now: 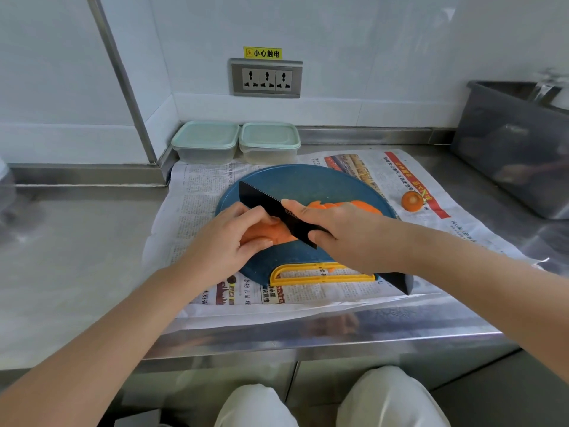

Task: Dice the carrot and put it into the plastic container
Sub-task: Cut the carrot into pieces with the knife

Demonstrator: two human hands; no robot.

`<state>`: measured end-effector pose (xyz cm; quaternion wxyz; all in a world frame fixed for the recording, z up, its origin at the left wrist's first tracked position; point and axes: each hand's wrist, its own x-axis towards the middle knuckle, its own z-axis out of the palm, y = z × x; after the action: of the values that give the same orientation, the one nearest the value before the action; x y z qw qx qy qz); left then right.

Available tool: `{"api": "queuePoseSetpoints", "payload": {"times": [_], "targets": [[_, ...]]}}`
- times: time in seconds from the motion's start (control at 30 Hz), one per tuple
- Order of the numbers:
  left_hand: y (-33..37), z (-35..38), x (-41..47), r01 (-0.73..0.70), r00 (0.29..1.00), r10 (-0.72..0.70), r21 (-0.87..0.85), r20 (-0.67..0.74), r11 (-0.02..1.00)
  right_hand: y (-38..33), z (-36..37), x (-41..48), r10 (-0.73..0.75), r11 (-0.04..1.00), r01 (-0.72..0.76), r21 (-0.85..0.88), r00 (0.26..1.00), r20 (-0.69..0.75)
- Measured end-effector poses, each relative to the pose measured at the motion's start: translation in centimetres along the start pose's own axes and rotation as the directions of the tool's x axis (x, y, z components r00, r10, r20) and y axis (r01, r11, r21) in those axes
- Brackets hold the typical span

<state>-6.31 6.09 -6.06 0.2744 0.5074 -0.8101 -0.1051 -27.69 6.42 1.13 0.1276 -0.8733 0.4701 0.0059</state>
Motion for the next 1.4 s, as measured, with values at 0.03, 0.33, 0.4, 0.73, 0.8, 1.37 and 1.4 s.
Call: {"api": "queuePoseSetpoints", "payload": {"times": [0.03,0.33,0.4,0.73,0.8,1.37,1.4], "targets": [[0.0,-0.1,0.1,0.007,1.0,-0.007,-0.022,0.012,1.0,0.1,0.3,0.0,-0.006,1.0,0.007,0.018,1.0,-0.015],[0.1,-0.2,0.1,0.031,0.999,-0.029,-0.043,0.035,0.999,0.0,1.7,-0.3,-0.009,0.996,0.014,0.092,0.998,-0.056],[0.2,-0.3,0.2,0.039,0.998,-0.036,-0.073,0.042,0.997,-0.1,0.6,0.5,-0.01,0.999,0.011,0.038,1.0,-0.005],[-0.1,-0.6,0.5,0.037,0.998,-0.03,-0.123,0.06,0.992,-0.6,1.5,-0.1,-0.026,0.999,0.025,-0.021,0.998,-0.056],[-0.1,-0.6,0.4,0.042,0.998,-0.034,-0.134,0.056,0.99,-0.5,2.7,-0.4,-0.005,0.999,0.008,0.033,0.996,-0.094],[-0.5,0.0,-0.6,-0.012,0.998,0.003,-0.138,-0.063,0.99,-1.0,3.5,1.8,-0.011,0.999,0.013,0.044,0.999,-0.052],[-0.6,0.3,-0.8,-0.02,0.996,0.009,-0.125,-0.09,0.992,-0.7,3.3,1.9,0.007,0.995,-0.002,0.096,0.999,-0.044]]}}
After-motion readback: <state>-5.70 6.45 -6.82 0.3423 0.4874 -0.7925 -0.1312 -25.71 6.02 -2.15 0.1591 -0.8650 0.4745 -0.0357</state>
